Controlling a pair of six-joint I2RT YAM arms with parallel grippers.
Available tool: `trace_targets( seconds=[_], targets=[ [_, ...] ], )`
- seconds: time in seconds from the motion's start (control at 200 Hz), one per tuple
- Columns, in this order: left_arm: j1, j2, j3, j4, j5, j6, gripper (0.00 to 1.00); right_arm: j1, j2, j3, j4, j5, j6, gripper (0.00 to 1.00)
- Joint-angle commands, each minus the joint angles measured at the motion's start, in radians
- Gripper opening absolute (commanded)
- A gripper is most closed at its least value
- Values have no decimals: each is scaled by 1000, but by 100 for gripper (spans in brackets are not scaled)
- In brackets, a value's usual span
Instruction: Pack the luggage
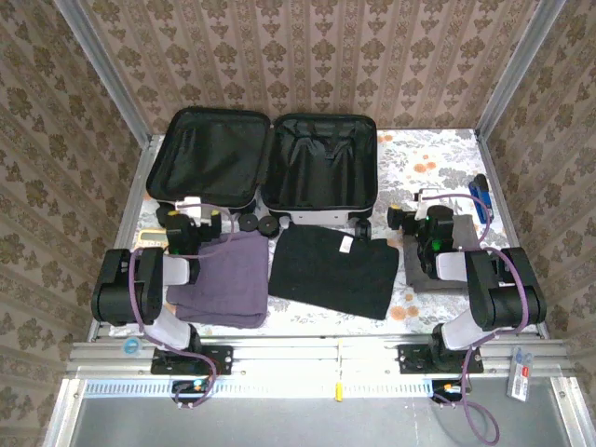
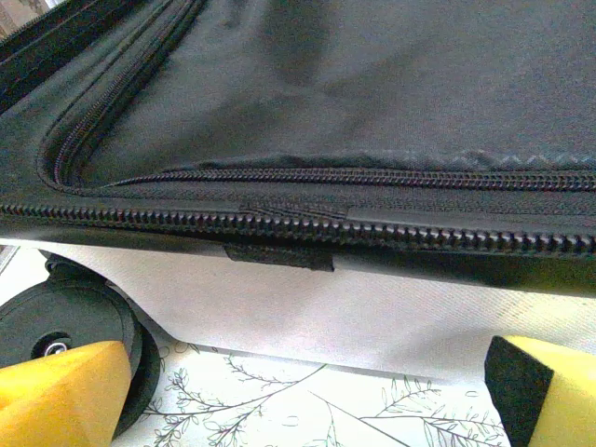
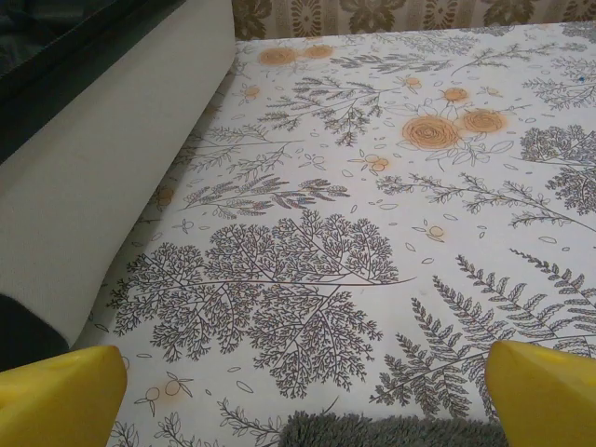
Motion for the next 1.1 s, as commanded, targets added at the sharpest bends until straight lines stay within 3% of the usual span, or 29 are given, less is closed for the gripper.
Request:
trace_targets(
  seconds=[0.0,0.93,1.03,1.095],
  targets=[
    [6,-13,22,3,-7,-15,100,4,2,-1,32,20,-19,100],
    [5,-15,19,7,-9,-16,100,4,1,-4,41,23,-19,100],
    [0,-61,6,-4,-64,-25,100,4,-73,4,-32,105,14,100],
    [-20,-148,17,-100,-154,-34,100,4,-158,-10,-70,117,15,100]
  ],
)
